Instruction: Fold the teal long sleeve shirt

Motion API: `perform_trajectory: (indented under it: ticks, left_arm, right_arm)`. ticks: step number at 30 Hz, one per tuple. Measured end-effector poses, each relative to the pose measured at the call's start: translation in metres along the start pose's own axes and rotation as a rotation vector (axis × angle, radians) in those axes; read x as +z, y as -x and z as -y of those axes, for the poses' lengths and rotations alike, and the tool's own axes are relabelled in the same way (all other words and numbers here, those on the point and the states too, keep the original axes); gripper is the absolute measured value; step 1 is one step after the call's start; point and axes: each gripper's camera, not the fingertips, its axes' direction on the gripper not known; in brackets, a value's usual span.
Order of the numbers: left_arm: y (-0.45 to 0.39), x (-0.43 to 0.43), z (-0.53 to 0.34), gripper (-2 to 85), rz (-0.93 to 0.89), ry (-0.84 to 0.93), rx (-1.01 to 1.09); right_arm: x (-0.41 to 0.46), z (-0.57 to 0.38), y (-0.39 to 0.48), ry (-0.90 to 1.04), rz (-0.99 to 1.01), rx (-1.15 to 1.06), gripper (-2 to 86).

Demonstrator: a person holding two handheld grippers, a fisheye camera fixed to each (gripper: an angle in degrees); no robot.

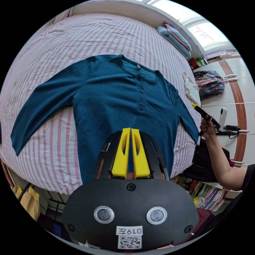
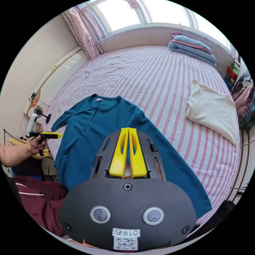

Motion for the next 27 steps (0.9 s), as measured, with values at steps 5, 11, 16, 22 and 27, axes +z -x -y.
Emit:
perform_trajectory:
  ticks: [5, 11, 16, 22, 27]
  left_arm:
    - [0.048, -0.033, -0.063, 1.1, 0.052, 0.021, -0.016]
    - [0.091, -0.047, -0.133, 1.6, 0.128, 0.147, 0.225]
    - [0.145, -0.038, -0.168, 3.1, 0.003, 0.141, 0.247]
    - [0.147, -0.038, -0.240, 9.9, 0.063, 0.101, 0.531]
    - [0.138, -0.026, -0.315, 11.9, 0.124, 0.034, 0.740]
  right_arm:
    - [-0.014, -0.089, 0.056, 0.087, 0.056, 0.053, -0.8]
    - [-0.040, -0.177, 0.125, 0.187, 0.008, 0.107, -0.9]
    - [-0.050, -0.214, 0.179, 0.126, -0.038, 0.182, -1.0]
    - [-0.037, -0.250, 0.247, 0.088, -0.147, 0.083, -1.0]
    - [-0.018, -0.300, 0.266, 0.030, -0.139, -0.010, -1.0]
